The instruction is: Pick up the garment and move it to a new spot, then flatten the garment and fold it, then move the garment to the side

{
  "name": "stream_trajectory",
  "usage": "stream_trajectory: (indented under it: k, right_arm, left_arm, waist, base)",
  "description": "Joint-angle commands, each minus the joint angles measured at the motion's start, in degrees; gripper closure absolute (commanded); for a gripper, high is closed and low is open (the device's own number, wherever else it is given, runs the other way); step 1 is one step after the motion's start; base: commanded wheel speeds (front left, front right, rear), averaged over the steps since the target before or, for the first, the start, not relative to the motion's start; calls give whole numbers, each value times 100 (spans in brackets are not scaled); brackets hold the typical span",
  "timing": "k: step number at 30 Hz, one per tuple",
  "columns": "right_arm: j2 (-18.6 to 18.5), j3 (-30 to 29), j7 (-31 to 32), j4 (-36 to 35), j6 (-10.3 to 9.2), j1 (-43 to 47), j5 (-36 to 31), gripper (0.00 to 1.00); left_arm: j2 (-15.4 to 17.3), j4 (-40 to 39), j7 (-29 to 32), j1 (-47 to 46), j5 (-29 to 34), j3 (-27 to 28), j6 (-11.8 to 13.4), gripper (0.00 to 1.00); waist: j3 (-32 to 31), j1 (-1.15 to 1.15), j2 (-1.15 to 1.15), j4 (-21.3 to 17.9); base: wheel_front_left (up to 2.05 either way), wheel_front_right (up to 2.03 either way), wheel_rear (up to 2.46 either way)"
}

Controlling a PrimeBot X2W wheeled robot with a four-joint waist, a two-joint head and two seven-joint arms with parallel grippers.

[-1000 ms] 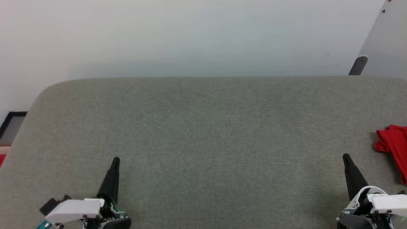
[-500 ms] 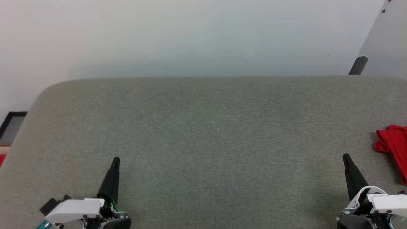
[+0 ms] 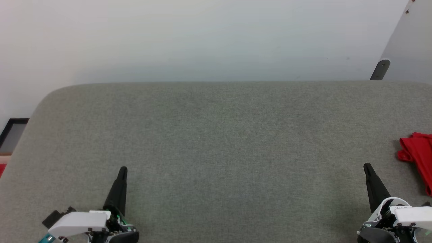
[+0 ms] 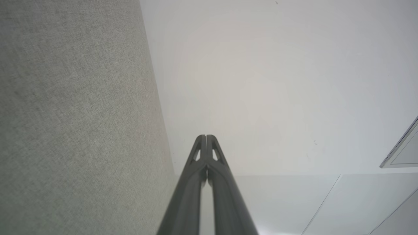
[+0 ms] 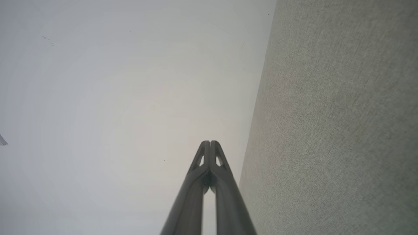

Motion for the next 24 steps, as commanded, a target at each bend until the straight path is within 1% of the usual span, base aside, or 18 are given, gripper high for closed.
stream_trajectory:
  k: [1,24]
  right_arm:
    - [22,1,8,1,2,-18,25,100]
    - [22,4,5,1,2,-18,26,100]
  left_arm:
    - [-6,7,11,-55,-18,14,-34,100]
    - [-6,6,10,-54,-19,12,-34,100]
  waist:
    - [0,0,0,0]
    - [0,0,0,0]
  base:
    - [0,0,0]
    - [0,0,0]
